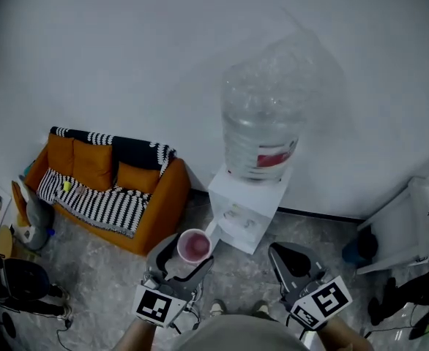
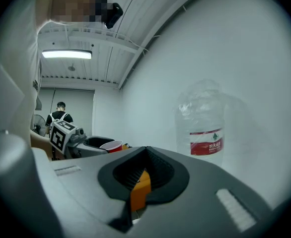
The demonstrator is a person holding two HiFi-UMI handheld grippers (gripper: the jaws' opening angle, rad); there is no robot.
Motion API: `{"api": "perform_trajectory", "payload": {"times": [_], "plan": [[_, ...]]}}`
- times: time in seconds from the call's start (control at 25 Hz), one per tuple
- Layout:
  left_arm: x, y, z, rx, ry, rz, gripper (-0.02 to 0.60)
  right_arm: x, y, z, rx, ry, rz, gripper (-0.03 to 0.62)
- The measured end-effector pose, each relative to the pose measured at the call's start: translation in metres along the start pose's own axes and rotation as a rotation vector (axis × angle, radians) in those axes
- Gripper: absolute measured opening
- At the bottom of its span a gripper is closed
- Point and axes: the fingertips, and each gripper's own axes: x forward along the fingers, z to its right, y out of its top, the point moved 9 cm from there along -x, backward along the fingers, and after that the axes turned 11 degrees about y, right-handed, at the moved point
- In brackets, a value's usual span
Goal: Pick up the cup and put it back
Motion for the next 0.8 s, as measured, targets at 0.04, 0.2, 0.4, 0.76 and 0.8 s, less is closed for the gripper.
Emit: {"api": "perform_trajectory", "payload": {"times": [0.04,0.2,0.4,0.76,0.8], "plan": [[0.001,0.001,0.002,0.008,0.0,0.002,0.353,-0.001,0.0,0.001,-0.002,-0.002,0.001,0.003],[0.004,0.001,0.009,-0.009,0.0,0.002,0.353,-0.005,0.003,0.006,-0.017,-0.007,0.0,0.003],[0.013,0.0,0.008,-0.025,0.004,-0.011,0.353,-0.005,0.003,0.015,-0.017,-0.028,-0.01,0.003],[0.074,-0.013,-0.028,0.048,0.038,-0.014,0.353,0.018,-0.003,0.053,0.01,-0.088,-0.036,0.003],[0.083,-0.014,-0.033,0.049,0.038,-0.014,0.353,0.023,-0.003,0.057,0.015,-0.091,-0.037,0.003]]}}
